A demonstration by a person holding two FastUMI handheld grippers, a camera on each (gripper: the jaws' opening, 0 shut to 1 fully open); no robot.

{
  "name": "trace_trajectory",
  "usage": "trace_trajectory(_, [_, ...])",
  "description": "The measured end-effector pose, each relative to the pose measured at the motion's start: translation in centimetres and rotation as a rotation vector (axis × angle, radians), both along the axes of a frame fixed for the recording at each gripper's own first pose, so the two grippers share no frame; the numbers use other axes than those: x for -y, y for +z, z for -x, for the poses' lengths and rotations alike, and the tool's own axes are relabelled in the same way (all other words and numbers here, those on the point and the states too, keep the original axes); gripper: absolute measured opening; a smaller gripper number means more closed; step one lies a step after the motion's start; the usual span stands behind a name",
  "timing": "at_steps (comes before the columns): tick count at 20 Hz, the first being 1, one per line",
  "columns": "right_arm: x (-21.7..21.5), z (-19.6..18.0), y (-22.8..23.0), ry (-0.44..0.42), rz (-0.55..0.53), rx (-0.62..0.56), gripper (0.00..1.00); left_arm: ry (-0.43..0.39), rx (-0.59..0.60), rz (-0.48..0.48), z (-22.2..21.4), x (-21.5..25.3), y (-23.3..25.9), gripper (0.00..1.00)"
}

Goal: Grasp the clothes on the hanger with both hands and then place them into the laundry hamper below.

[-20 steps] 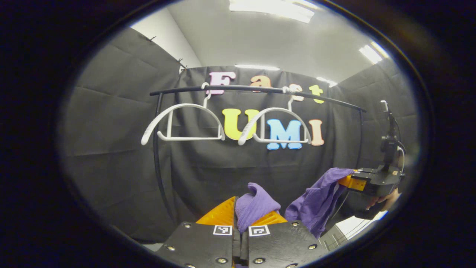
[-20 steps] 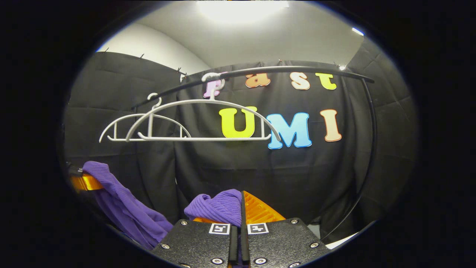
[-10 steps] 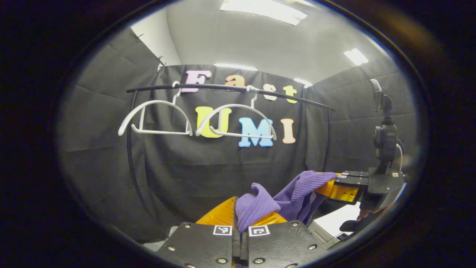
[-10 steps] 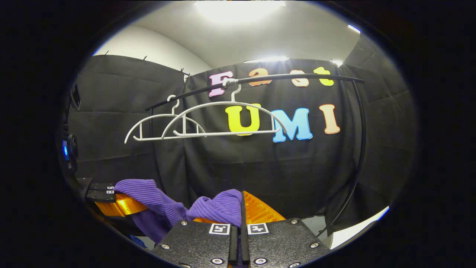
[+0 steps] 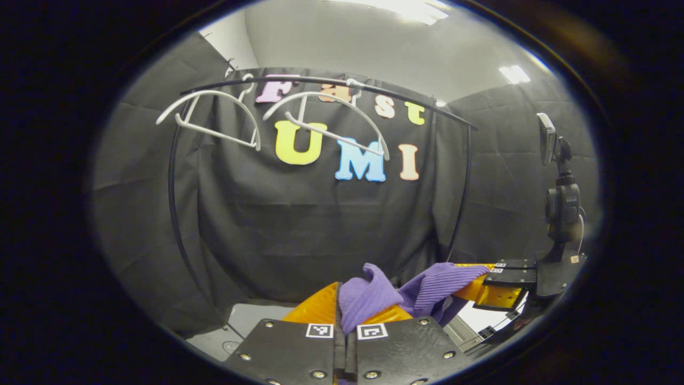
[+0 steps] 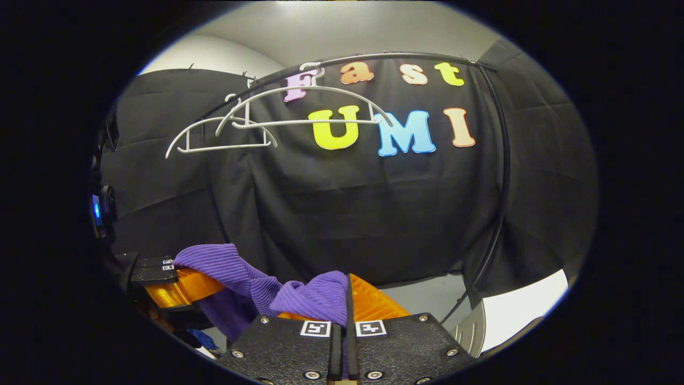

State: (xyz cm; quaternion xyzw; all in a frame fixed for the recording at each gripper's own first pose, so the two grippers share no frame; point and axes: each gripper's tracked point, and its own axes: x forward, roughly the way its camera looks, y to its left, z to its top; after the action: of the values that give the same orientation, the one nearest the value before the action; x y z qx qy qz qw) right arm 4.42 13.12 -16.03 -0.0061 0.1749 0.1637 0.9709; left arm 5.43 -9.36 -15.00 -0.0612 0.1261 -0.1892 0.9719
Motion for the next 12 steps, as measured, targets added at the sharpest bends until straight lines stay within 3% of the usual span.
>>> trace_trajectory(2, [0.5,0.0,-2.1,-0.01,0.027,-0.033,0.03,0.006,-0.039,-0.01,0.0,-0.2,-2.3,0.05])
trace_trajectory(11, [2.0,2.3,-11.6,-0.02,0.156,-0.188,0.03,0.022,-0.229,-0.084,1.4,-1.5,-12.7,0.01])
trace_trajectory(12, [2.3,2.5,-12.7,-0.019,0.172,-0.209,0.03,0.021,-0.248,-0.092,1.4,-1.4,-13.5,0.05])
